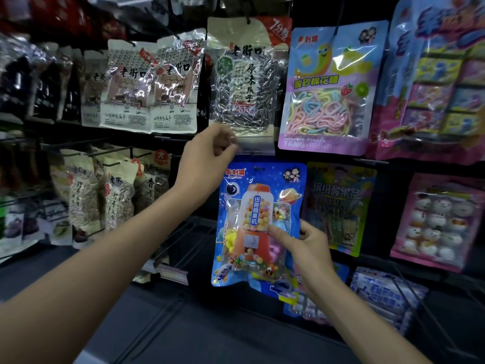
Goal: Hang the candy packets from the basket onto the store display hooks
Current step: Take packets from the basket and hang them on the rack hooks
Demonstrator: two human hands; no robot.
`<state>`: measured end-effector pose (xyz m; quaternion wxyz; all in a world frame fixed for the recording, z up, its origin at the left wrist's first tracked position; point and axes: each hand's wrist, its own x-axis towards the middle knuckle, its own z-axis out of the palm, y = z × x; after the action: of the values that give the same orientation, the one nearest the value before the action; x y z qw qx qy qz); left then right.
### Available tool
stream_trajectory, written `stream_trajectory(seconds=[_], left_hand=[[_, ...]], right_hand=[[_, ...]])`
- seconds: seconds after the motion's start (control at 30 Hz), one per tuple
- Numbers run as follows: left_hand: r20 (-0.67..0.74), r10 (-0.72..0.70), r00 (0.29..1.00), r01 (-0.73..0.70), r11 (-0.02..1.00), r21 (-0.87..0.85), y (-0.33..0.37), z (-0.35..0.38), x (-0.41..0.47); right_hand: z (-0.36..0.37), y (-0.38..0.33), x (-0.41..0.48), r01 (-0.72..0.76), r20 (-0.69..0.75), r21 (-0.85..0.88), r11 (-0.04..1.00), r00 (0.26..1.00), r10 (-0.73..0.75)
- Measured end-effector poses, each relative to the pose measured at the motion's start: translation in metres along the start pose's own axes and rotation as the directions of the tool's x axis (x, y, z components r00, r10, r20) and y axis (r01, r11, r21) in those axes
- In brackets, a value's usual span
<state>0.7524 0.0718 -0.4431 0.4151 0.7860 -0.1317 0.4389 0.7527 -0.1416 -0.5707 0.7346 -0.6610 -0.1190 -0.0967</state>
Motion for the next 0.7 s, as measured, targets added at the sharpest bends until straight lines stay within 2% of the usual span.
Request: stream_trajectory(seconds=[0.13,0.27,0.37,0.47,0.6,0.7], left_hand=[[-0.060,-0.077,0.995,0.063,0.977,-0.204,-0.005,0.011,-0.016],[-0.109,-0.275,0.955,0.221,0.909,-0.352,-0.025,0.029,-0.038],[-0.059,-0.417,0.907,0.375,0.863,-0.340,-0.051,0.045,-0.054],[0.050,-0.529,0.847,0.519,0.804,-0.290,-0.074,0.061,-0.066],[0.153,-0.559,0.815,0.573,0.738,-0.357,-0.086,0.079,-0.074],[0.179,-0.575,0.798,0.593,0.698,-0.402,-0.092,0.090,-0.074]], right_hand=[[0.001,0.001,0.005,0.004,-0.026,-0.028,1.000,1.000,-0.005],[0.002,0.009,0.017,-0.014,-0.055,-0.048,0.999,0.998,0.011],[0.002,0.013,0.024,-0.009,-0.070,-0.056,0.998,0.998,0.005],[0.000,0.020,0.033,0.005,-0.086,-0.060,0.998,0.996,-0.010],[0.001,0.029,0.048,0.004,-0.103,-0.077,0.997,0.995,-0.012],[0.002,0.035,0.061,-0.002,-0.189,-0.142,0.990,0.982,-0.025]])
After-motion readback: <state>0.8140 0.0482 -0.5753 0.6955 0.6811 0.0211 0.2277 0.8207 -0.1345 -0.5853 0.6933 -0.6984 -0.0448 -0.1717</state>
